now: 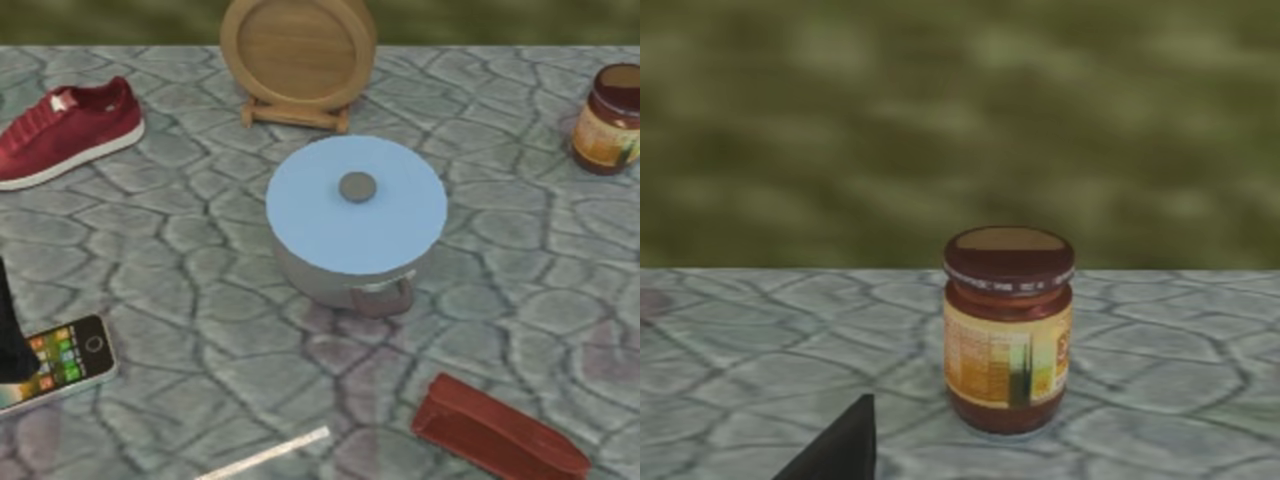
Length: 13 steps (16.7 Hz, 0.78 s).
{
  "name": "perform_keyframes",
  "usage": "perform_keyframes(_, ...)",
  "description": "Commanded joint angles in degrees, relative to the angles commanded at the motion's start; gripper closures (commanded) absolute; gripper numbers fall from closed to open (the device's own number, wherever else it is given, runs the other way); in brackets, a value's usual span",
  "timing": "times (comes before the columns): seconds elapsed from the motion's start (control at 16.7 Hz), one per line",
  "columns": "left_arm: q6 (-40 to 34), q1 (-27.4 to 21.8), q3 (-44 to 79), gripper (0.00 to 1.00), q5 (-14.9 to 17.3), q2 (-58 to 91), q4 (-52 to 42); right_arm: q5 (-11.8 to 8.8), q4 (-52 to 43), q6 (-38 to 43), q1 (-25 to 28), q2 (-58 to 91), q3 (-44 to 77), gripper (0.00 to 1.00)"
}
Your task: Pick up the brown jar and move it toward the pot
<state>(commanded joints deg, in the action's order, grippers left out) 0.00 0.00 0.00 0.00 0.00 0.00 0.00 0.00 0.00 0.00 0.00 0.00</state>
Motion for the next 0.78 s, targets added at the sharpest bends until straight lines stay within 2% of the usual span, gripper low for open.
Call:
perform_keyframes(0.36, 0.0, 0.0, 0.0, 0.0, 0.0, 0.0, 0.0, -0.59, -3.0, -1.32, 0.11, 5.34, 4.38, 0.0)
perform_keyframes(0.78, 0.0, 0.0, 0.0, 0.0, 0.0, 0.0, 0.0, -2.59, -18.68, -8.65, -0.59, 33.23, 28.35, 0.0)
